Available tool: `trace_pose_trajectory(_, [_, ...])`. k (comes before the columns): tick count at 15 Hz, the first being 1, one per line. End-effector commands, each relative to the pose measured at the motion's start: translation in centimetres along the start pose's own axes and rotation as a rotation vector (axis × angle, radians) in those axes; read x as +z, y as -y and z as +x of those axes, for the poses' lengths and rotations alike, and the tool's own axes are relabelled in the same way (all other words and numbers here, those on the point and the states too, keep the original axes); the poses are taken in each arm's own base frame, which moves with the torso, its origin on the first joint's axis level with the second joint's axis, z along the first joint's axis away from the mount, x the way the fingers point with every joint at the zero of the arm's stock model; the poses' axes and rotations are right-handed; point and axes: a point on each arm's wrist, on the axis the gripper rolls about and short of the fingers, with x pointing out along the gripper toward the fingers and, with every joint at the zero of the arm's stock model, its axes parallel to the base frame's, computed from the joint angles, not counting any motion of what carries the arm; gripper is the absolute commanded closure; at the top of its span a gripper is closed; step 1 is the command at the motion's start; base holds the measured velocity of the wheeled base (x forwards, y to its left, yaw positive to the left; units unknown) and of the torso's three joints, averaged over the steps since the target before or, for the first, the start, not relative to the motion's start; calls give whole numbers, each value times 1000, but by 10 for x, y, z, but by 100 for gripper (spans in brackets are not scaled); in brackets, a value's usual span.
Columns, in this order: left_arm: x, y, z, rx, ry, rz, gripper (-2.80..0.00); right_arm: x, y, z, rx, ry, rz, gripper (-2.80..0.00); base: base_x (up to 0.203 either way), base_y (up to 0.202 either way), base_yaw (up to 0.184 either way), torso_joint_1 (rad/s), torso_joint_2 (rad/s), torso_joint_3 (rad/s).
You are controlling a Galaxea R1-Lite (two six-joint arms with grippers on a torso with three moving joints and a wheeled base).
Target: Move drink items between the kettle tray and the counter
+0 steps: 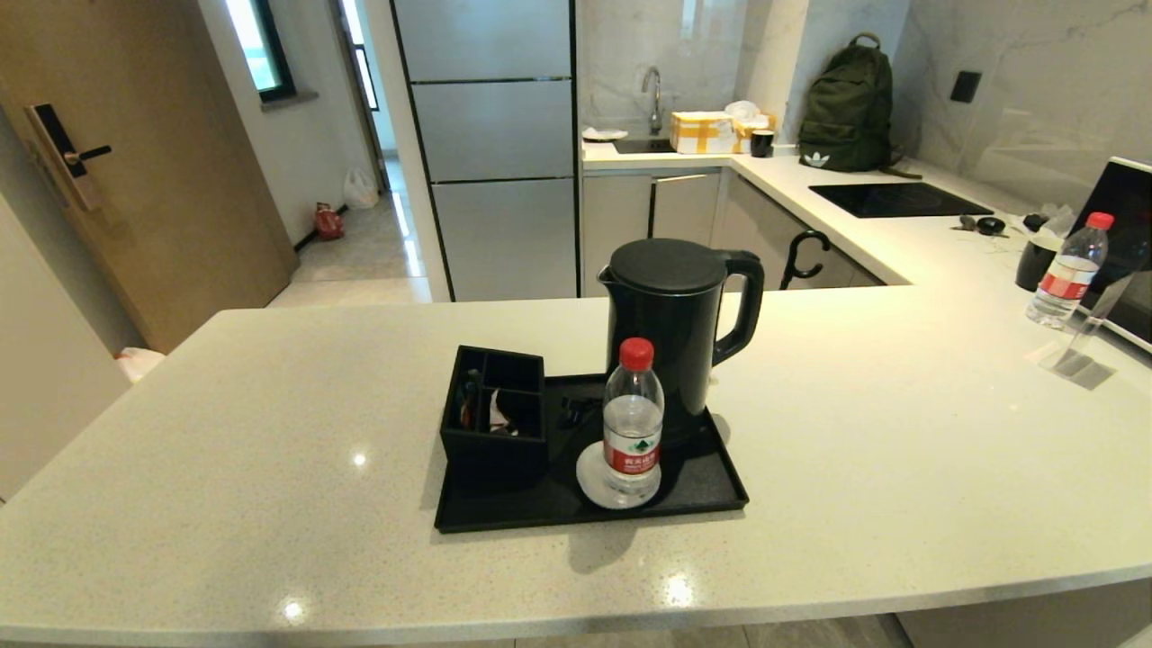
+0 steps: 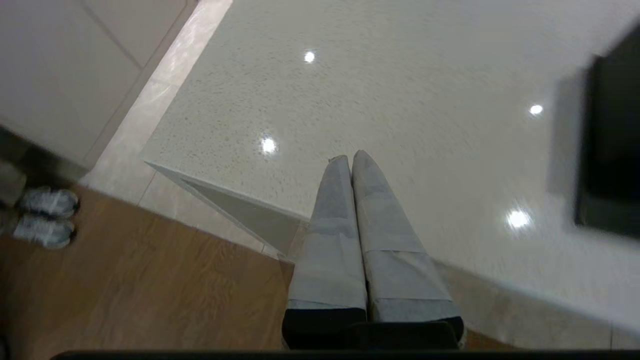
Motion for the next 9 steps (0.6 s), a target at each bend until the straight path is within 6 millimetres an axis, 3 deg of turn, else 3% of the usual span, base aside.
trace_pose_trajectory(1, [-21, -10, -49, -39, 105, 5, 0, 0, 0, 0, 0, -1, -1, 0, 0, 0, 0, 0, 0, 0])
trace_pose_trajectory(4, [-43, -13, -75, -137, 75, 65, 0, 0, 0, 0, -1, -1, -1, 0, 0, 0, 0, 0, 0, 0])
trace_pose_trajectory(7, [-88, -24, -129, -287, 105, 83, 0, 0, 0, 0, 0, -1, -1, 0, 0, 0, 0, 0, 0, 0])
trace_pose_trajectory(9, [-99, -32, -146, -379, 90, 51, 0, 0, 0, 0, 0, -1, -1, 0, 0, 0, 0, 0, 0, 0])
